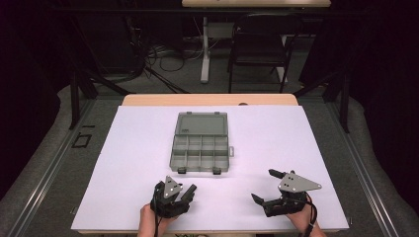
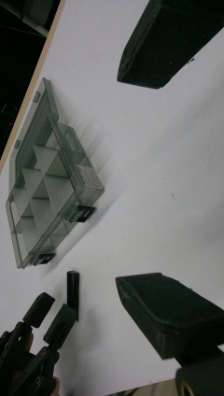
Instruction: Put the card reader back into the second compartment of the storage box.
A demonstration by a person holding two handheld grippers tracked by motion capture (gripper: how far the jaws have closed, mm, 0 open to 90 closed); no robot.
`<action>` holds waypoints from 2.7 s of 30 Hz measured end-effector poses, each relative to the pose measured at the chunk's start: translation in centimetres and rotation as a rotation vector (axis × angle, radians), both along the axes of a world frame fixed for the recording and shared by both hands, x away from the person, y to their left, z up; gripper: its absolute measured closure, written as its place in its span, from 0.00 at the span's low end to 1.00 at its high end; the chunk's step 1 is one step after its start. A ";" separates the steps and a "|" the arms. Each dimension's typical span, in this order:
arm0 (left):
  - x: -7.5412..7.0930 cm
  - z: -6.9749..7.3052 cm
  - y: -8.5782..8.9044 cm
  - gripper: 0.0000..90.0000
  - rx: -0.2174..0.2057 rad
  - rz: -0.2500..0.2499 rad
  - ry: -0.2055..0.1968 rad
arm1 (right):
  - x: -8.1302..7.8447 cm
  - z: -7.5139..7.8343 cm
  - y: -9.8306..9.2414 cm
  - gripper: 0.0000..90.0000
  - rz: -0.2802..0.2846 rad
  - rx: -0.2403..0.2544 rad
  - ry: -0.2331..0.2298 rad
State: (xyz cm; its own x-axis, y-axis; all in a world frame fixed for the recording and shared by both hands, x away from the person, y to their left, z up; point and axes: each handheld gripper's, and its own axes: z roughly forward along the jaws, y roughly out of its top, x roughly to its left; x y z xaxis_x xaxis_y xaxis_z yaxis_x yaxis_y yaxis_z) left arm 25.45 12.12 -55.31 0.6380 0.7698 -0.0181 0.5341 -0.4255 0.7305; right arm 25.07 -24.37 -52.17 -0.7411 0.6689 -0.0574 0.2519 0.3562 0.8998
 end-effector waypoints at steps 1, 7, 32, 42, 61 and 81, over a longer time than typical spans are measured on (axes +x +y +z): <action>0.0 -0.1 0.0 0.53 -0.001 0.001 0.000 | 0.0 0.0 0.0 0.03 0.000 0.000 0.000; -0.1 -0.3 -0.3 0.65 0.008 -0.012 0.010 | 0.0 0.0 0.0 0.04 0.003 -0.001 0.003; 0.0 -0.9 -0.1 0.82 -0.009 -0.009 0.045 | -0.2 -0.1 0.1 0.04 0.015 -0.004 0.010; -0.1 -0.6 0.1 0.82 -0.027 -0.035 0.030 | -0.2 0.0 0.0 0.04 0.019 -0.002 0.008; -0.3 0.9 0.4 0.82 -0.064 -0.060 0.006 | -0.1 -0.1 -0.1 0.04 0.014 -0.002 0.010; 0.1 2.7 0.9 0.82 -0.118 -0.096 0.001 | 0.2 -0.1 -0.1 0.04 0.013 0.002 0.017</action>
State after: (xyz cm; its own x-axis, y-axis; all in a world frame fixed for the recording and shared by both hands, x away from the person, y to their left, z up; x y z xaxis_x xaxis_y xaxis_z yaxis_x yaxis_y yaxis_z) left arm 25.56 13.00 -52.57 0.7085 0.6978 -0.1058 0.4960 -0.3855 0.7781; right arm 25.32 -24.45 -52.25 -0.7505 0.6594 -0.0432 0.2624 0.3574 0.8963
